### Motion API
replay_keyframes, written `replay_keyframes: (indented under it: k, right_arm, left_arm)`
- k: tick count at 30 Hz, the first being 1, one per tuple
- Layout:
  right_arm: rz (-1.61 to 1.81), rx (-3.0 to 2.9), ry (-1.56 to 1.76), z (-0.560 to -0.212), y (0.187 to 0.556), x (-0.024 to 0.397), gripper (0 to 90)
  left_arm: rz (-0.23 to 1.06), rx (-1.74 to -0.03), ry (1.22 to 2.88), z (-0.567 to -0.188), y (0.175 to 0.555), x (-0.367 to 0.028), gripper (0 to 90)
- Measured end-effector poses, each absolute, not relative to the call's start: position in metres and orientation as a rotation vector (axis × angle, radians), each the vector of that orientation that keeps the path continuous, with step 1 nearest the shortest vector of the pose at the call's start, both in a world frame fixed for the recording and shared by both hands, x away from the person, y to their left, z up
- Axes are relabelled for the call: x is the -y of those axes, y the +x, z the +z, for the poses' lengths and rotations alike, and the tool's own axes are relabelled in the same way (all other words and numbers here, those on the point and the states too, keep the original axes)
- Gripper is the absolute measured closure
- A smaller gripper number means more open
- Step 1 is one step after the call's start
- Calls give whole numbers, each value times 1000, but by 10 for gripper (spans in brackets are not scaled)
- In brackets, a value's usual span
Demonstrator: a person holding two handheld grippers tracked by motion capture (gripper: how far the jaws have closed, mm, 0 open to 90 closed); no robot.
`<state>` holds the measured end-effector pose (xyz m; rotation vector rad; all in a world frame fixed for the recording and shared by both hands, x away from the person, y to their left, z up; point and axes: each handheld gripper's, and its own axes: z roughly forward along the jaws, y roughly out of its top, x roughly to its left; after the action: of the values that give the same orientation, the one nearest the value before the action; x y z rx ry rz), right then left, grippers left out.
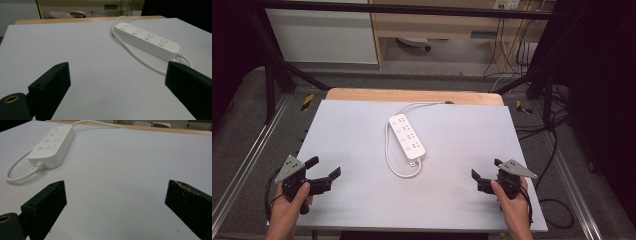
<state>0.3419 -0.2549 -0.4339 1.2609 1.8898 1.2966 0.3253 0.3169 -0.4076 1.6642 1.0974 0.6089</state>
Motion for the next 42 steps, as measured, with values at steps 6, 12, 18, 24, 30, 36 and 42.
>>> replay_keyframes:
  k: [6, 12, 18, 24, 30, 36, 42]
  right_arm:
    - [1283, -1905, 1250, -433, 340, 253, 52]
    - [1276, -1927, 1222, -432, 338, 251, 56]
    - [1274, -1933, 1204, -430, 337, 248, 54]
    - [1292, -1931, 1187, -425, 334, 248, 50]
    - [1288, -1949, 1178, -424, 333, 244, 41]
    - [1286, -1959, 1170, -424, 331, 240, 33]
    - [1283, -1959, 1164, -422, 330, 238, 30]
  left_arm:
    - [607, -1097, 1662, -407, 325, -316, 63]
    - [609, -1087, 1671, -407, 325, -313, 63]
    - [610, -1083, 1663, -406, 324, -313, 63]
    - [620, -1061, 1652, -401, 322, -310, 63]
    - [622, -1033, 1636, -394, 319, -303, 61]
    - [626, -1010, 1635, -383, 323, -291, 66]
    - [598, -999, 1620, -372, 333, -283, 66]
